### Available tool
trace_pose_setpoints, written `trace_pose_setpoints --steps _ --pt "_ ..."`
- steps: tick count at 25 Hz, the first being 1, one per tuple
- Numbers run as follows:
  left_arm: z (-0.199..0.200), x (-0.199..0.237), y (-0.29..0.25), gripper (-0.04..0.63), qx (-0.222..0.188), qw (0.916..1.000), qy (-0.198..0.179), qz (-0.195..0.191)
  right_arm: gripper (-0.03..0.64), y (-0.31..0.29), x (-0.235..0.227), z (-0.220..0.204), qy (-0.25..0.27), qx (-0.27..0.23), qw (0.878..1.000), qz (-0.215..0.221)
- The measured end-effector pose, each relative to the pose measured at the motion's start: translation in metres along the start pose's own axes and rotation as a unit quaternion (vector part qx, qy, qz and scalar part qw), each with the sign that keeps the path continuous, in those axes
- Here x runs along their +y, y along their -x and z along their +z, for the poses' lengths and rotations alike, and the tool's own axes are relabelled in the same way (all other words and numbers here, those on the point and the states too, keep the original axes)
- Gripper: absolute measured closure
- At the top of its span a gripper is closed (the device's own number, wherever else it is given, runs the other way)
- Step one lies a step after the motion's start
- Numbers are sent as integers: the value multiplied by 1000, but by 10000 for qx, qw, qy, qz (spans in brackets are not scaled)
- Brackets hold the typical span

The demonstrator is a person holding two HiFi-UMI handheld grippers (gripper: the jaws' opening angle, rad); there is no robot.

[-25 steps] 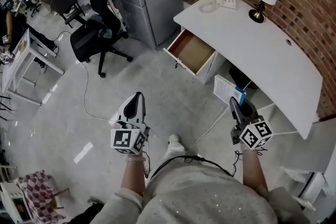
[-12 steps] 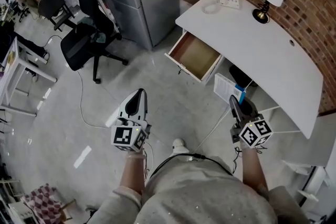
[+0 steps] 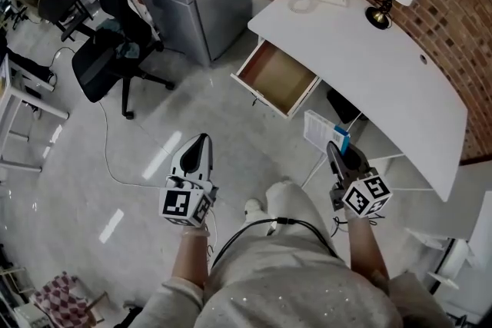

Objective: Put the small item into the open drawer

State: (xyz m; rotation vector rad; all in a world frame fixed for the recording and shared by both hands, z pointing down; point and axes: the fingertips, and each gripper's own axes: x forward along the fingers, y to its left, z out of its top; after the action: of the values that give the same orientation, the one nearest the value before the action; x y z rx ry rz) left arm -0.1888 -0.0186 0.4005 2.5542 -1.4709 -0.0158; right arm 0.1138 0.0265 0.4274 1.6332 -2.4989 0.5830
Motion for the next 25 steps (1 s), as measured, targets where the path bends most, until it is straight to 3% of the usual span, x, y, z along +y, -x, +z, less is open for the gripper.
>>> trace_pose_setpoints --steps 8,15,25 --pt "-6 20 -36 591 182 9996 23 205 548 -65 -24 -9 -70 297 9992 247" --pt "2 26 -91 591 173 9992 53 343 548 -129 -50 -14 425 796 9942 592" --pt "-28 21 -147 591 356 9974 352 520 546 -189 -91 -54 893 1673 9793 710"
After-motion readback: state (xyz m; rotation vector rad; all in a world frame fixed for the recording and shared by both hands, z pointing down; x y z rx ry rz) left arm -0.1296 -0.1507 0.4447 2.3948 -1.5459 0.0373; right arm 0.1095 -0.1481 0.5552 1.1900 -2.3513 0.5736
